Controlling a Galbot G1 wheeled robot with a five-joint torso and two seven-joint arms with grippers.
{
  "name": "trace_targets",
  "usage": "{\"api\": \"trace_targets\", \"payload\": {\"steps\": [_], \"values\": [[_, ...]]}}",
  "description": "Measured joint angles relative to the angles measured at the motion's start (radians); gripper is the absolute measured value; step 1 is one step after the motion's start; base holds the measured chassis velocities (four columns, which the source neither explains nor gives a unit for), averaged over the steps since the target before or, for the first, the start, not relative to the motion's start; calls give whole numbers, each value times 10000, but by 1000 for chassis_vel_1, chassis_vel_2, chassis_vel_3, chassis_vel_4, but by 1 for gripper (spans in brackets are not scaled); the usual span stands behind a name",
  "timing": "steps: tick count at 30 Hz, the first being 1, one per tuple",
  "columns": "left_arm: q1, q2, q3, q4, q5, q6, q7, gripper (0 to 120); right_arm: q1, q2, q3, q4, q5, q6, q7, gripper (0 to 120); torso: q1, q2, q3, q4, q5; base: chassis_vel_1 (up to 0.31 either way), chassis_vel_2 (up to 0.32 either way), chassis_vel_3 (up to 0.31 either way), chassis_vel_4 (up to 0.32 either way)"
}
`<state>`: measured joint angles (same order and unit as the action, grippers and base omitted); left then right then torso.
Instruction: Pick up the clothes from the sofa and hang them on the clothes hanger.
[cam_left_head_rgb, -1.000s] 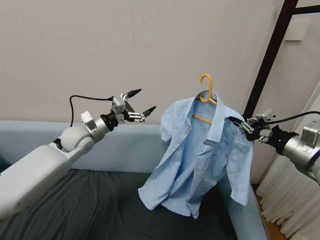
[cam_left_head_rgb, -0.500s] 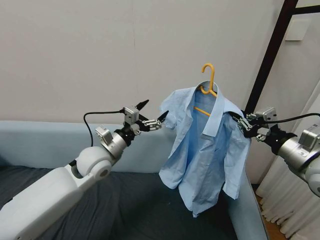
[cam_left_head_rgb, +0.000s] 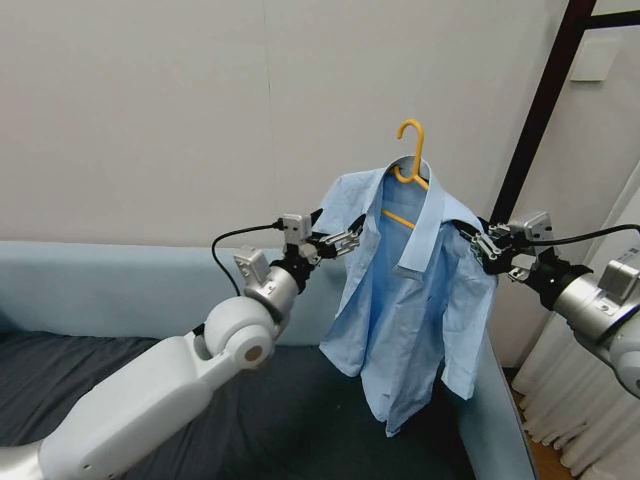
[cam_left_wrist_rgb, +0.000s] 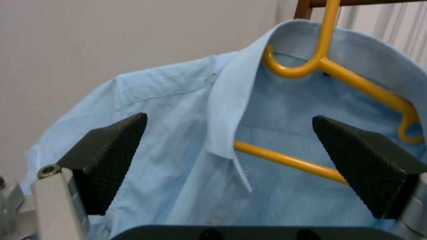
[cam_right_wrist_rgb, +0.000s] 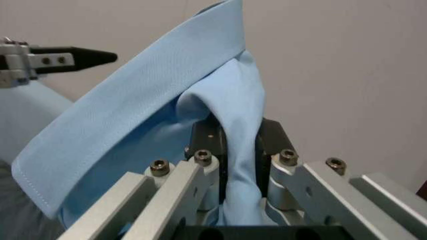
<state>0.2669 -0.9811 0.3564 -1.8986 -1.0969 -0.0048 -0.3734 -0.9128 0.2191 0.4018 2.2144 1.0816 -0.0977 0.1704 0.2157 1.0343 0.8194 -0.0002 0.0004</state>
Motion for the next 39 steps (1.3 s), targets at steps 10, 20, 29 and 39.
{"api": "trace_targets", "payload": {"steps": [10,20,29,39], "values": [[-623,-975,356,1180,75,13,-88,80,-18,20,95,107,159,-29,26,8,0,0,0,2,-1,0,0,0,0],[-744,-1333,423,1563,20,-69,-75,45,-16,-8,109,88,241,-45,41,8,0,0,0,1,-1,0,0,0,0],[-773,-1198,451,1507,7,-193,10,10,-17,10,80,-35,219,-43,49,8,0,0,0,2,-2,0,0,0,0],[-1183,-1205,603,1314,-23,-201,45,0,-72,43,37,-66,82,-40,50,8,0,0,-1,2,-2,0,0,0,0]]}}
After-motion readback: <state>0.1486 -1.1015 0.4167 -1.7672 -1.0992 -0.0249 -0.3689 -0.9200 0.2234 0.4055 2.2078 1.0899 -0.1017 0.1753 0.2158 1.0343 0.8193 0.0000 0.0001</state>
